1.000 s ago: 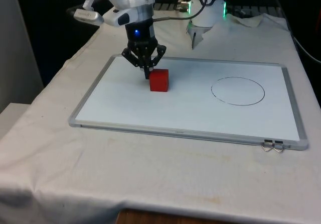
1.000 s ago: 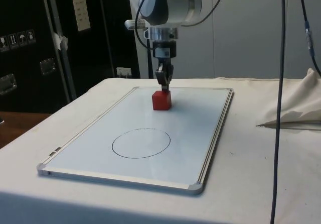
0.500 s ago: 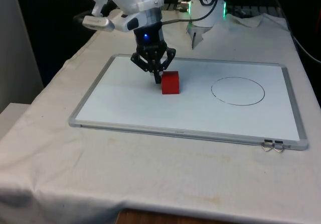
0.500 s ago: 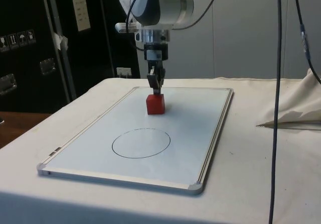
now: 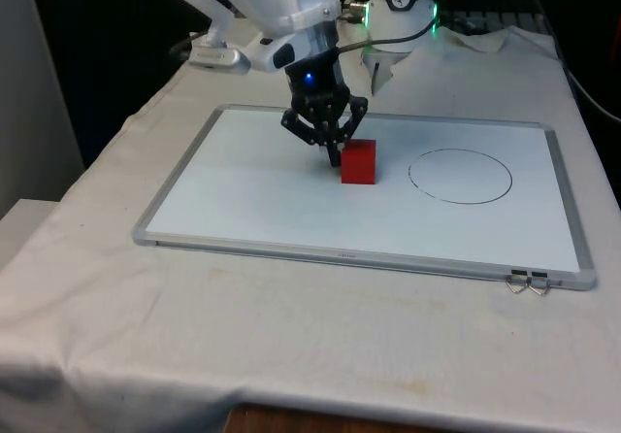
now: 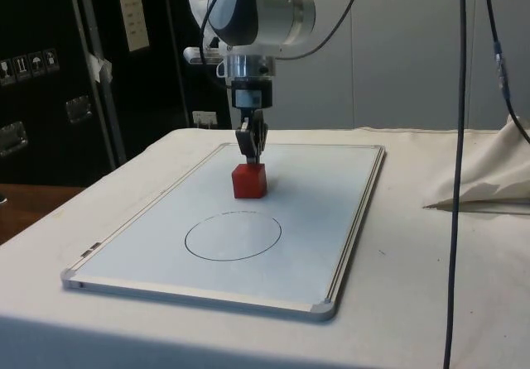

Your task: Push the cube into the marked area.

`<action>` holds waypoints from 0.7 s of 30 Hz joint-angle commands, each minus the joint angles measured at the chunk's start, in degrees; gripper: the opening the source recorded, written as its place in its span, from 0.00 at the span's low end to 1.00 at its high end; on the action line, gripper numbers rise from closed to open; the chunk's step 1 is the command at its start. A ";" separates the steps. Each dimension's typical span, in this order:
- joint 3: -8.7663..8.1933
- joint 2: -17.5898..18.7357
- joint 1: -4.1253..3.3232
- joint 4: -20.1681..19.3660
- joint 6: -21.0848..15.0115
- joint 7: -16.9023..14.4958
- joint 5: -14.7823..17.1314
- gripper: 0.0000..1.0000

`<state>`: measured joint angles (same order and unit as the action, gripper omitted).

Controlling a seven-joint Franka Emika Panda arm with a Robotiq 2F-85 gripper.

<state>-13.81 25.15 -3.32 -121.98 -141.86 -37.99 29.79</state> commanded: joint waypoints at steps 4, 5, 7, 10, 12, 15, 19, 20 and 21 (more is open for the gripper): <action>1.03 -0.34 0.00 -0.29 0.29 -0.23 1.43 0.00; 1.26 -0.40 -0.06 -0.29 0.34 -0.17 1.60 0.00; 1.43 -0.40 -0.11 -0.29 0.46 -0.11 1.83 0.00; 2.29 -0.52 -0.11 -0.34 0.92 -0.11 2.75 0.00; 2.64 -0.52 -0.23 -0.34 1.15 -0.11 3.21 0.00; 3.27 -0.57 -0.23 -0.29 1.43 -0.06 3.78 0.00; 4.13 -0.63 -0.34 -0.29 1.78 -0.11 4.81 0.00; 4.30 -0.63 -0.34 -0.29 1.89 -0.11 5.10 0.00; 4.53 -0.69 -0.34 -0.29 1.95 -0.11 5.33 0.00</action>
<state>-9.91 24.87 -3.67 -122.04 -140.09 -37.99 34.21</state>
